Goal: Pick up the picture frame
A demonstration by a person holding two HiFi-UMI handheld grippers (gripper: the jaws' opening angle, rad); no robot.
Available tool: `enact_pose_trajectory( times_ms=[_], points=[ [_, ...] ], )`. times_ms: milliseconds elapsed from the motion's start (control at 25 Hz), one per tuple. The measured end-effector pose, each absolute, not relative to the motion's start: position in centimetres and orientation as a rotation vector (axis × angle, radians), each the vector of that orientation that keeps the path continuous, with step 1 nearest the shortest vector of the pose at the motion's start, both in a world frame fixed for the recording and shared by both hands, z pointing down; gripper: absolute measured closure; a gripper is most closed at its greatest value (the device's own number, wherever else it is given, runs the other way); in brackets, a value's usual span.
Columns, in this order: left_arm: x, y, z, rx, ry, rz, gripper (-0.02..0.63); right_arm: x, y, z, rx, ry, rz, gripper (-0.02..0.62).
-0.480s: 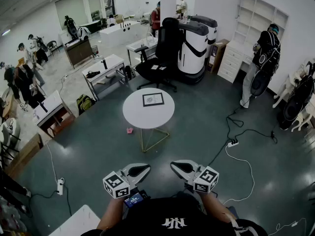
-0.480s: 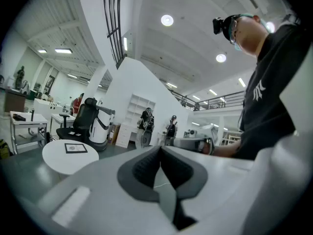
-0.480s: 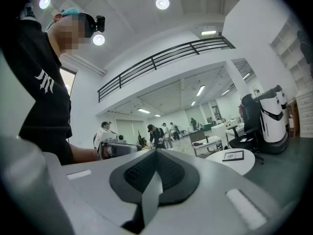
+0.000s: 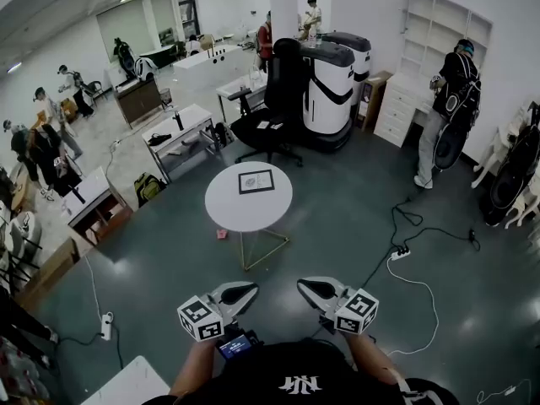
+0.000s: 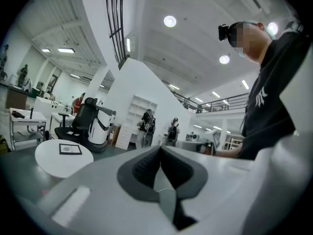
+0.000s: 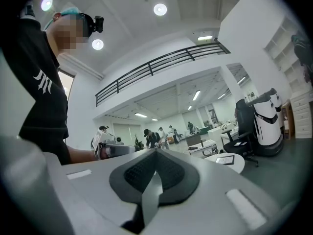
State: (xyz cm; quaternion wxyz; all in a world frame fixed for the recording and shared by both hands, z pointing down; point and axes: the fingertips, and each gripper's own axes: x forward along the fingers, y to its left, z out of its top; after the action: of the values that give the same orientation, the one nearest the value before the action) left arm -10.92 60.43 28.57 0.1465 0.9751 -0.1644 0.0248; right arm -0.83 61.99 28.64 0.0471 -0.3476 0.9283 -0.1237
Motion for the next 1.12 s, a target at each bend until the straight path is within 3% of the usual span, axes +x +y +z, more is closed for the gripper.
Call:
enact_pose_trajectory(
  times_ms=[520,1120],
  points=[
    [-2.1,60.9,28.8,2.786,-0.508,0.042,0.604,8.4,63.2,30.4,-1.056,2.863,-0.401,0.596],
    [-0.3,59.8,31.2,2.715,-0.559,0.075,0.603,11.1,62.7,34.8,-1.03,2.843,-0.546,0.596]
  ],
)
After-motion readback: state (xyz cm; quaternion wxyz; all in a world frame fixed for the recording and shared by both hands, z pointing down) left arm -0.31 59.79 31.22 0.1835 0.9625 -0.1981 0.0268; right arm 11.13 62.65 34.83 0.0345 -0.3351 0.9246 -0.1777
